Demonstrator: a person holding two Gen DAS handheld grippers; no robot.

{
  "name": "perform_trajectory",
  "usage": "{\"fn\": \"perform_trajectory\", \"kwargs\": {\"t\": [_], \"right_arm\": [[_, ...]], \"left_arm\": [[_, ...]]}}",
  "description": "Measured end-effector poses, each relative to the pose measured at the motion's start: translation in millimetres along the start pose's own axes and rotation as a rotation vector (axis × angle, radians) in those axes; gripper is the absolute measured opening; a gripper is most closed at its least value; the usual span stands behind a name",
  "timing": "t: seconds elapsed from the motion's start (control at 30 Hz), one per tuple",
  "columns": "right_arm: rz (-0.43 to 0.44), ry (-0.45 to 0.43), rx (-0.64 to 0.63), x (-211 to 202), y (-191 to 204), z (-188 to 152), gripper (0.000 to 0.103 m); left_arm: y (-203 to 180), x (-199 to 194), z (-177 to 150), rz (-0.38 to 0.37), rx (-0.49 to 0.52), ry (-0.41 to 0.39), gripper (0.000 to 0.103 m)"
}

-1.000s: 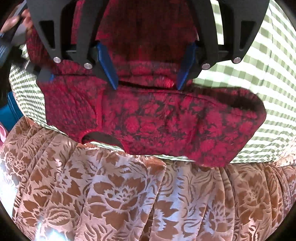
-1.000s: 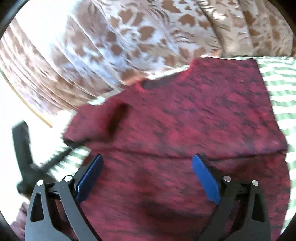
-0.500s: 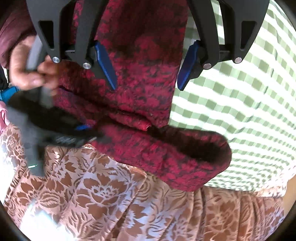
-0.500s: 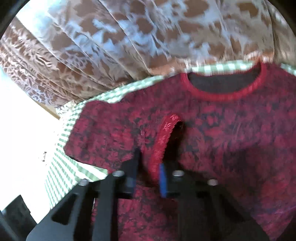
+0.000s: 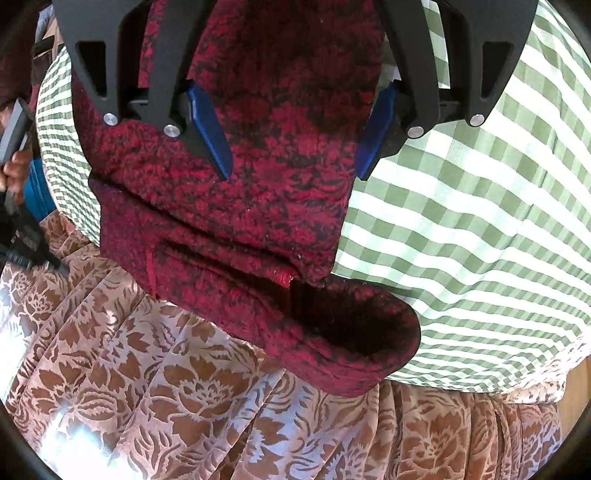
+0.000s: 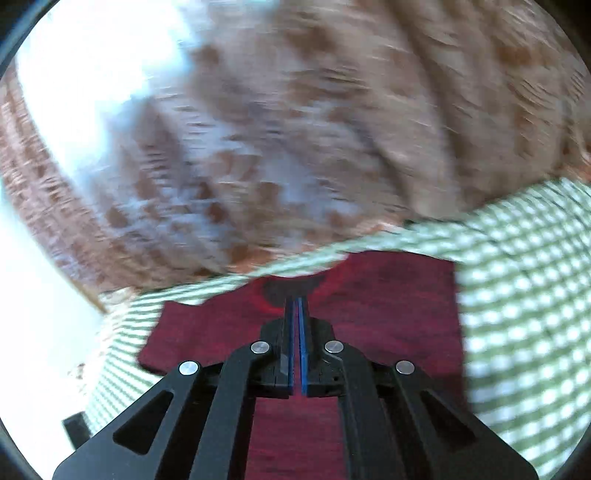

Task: Fold small clothes
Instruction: 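Fold the sleeve over the body with the left tool while the right tool pinches the neckline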

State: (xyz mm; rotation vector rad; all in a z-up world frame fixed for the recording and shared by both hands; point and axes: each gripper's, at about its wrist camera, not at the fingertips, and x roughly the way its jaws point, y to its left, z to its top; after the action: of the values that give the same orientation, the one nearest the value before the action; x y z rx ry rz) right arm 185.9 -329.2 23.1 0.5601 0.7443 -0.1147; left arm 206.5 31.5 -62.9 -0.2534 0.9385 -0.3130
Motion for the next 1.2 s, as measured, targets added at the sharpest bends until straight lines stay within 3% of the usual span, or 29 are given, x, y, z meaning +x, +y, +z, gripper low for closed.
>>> {"fn": "perform_trajectory", "kwargs": {"t": [0.07,0.17,0.23,0.27,0.3,0.43,0.53,0.6,0.67,0.8,0.9,1.0,1.2], "right_arm": [[0.028,0.059,0.055,8,-17,-11,0.001],[0.075,0.063,0.079,16,-17,-26,0.002],[0.11,0.11,0.092,31,-8,-36,0.025],[0.117,0.114,0.089,37,-3,-40,0.05],[0.135,0.114,0.081,46,8,-46,0.058],[0.194,0.186,0.064,83,43,-53,0.058],[0.177,0.259,0.005,121,75,-57,0.056],[0.115,0.282,-0.048,135,87,-60,0.029],[0.105,0.248,-0.057,128,91,-54,0.015],[0.191,0.092,-0.091,58,94,-27,0.012],[0.178,0.015,-0.114,16,79,-14,0.012],[0.106,-0.012,-0.103,-4,46,-7,0.012],[-0.071,0.057,-0.002,15,-31,-16,0.012]], "left_arm": [[-1,0,0,0.004,-0.004,0.0,0.07],[-1,0,-2,0.014,-0.011,0.0,0.07],[-1,-2,-3,0.016,-0.018,-0.001,0.07],[0,-3,-4,0.015,-0.02,-0.003,0.07],[0,-4,-5,0.014,-0.021,-0.004,0.07],[2,-6,-9,0.013,-0.018,0.0,0.071],[4,-3,-12,0.013,-0.036,0.017,0.071],[6,-1,-13,0.014,-0.046,0.027,0.071],[7,-2,-15,0.015,-0.046,0.026,0.071],[14,-2,-15,0.009,-0.052,0.029,0.071],[16,-2,-13,0.005,-0.06,0.032,0.071],[14,-2,-10,-0.006,-0.058,0.032,0.071],[7,-2,-7,0.0,-0.041,0.037,0.072]]}}
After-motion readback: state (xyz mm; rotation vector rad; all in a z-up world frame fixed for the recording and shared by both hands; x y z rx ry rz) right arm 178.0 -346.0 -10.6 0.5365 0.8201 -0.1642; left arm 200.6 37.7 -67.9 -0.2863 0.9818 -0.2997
